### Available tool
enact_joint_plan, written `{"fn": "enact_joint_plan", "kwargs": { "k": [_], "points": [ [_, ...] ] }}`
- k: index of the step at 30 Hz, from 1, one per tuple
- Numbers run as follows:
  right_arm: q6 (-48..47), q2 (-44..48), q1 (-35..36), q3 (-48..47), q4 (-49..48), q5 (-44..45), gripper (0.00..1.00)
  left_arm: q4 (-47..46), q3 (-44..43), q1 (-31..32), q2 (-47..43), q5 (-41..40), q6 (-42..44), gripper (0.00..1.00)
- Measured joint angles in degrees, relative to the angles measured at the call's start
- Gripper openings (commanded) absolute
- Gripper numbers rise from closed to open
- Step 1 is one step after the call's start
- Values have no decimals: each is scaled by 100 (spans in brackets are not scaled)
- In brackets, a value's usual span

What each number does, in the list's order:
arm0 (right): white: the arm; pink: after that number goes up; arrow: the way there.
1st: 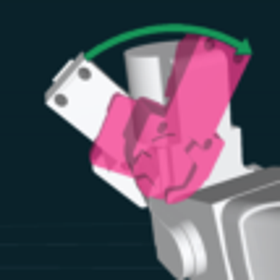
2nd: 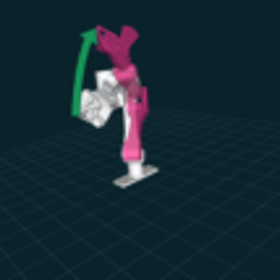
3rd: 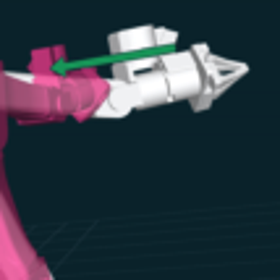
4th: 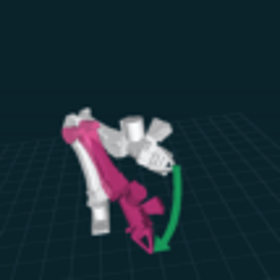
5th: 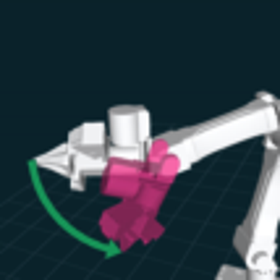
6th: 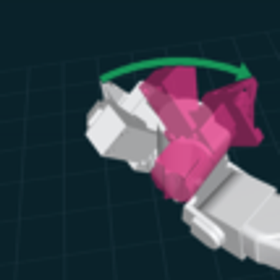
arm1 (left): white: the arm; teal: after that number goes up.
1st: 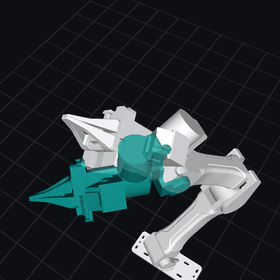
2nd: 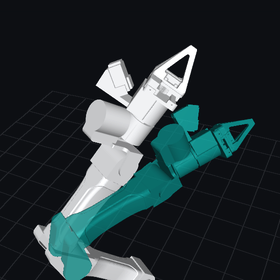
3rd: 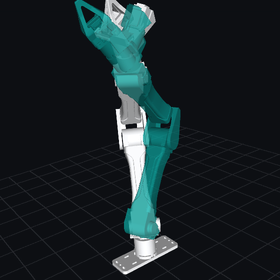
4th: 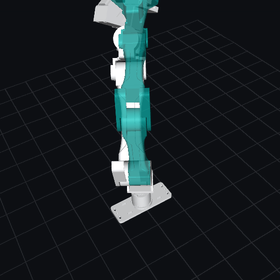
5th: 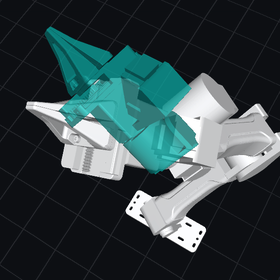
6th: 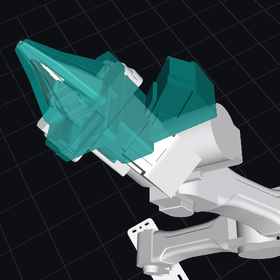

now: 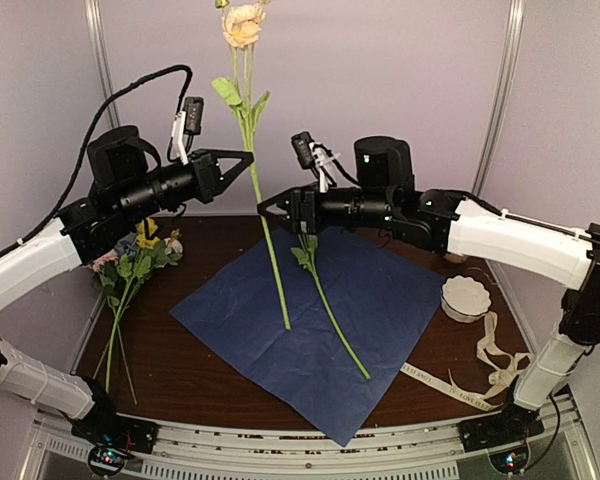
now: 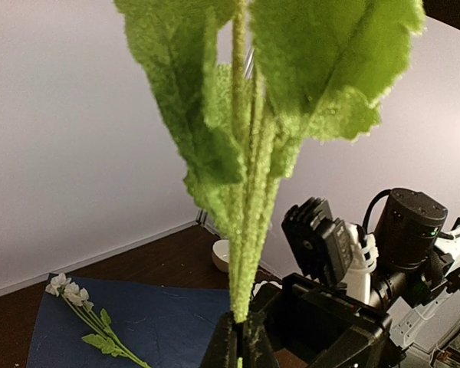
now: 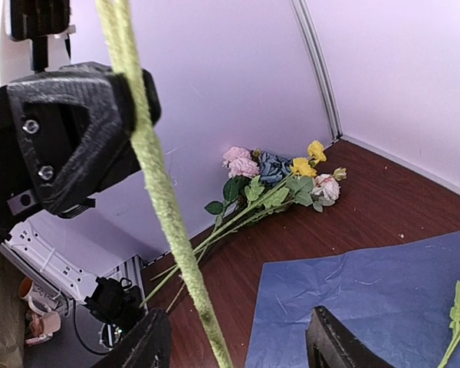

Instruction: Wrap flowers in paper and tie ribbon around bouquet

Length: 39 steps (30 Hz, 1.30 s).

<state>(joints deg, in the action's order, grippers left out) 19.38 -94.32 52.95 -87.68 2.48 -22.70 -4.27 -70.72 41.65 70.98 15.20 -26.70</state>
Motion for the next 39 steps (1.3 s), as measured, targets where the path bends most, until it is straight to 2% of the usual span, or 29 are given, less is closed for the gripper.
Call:
{"fn": "enact_joint_plan", "kwargs": {
  "k": [5, 8, 9, 11, 12, 14, 16, 20, 22, 25, 27, 33, 39],
  "points": [
    [44, -299, 11, -229, 146, -96, 1, -85, 0, 0, 57, 70, -98, 0],
    [50, -407, 44, -369, 184, -184, 0, -140, 0, -9, 107, 11, -111, 0],
    [68, -407, 68, -369, 199, -166, 0, -120, 0, -17, 114, -9, -111, 5],
    [63, -407, 68, -369, 227, -131, 0, -28, -4, -13, 103, -149, -103, 53],
    [61, -407, 55, -369, 286, -92, 0, 76, -22, -22, 101, -269, -72, 66],
    [68, -407, 0, -369, 437, 63, 0, 527, -107, -87, 96, -584, -66, 72],
    [83, -407, -157, -369, 695, 203, 0, 1117, -210, -332, 96, -944, -90, 71],
    [85, -592, -704, -402, 1427, 332, 0, 2566, -181, -1541, 186, -1797, -284, 67],
    [76, -881, -975, -369, 1816, 437, 0, 3239, 92, -2164, 310, -2455, -341, 67],
    [74, -1244, -1202, -131, 2188, 584, 1, 4044, 595, -2597, 533, -3158, -339, 61],
    [74, -1493, -1283, 39, 2430, 675, 10, 4393, 817, -2732, 717, -3407, -321, 54],
    [28, -2004, -1320, 116, 2979, 1147, 31, 4642, 868, -3230, 1443, -3832, -146, 43],
    [-15, -1910, -1318, 116, 3075, 1484, 36, 4774, 326, -3569, 2409, -4192, 179, 35]
  ]
}}
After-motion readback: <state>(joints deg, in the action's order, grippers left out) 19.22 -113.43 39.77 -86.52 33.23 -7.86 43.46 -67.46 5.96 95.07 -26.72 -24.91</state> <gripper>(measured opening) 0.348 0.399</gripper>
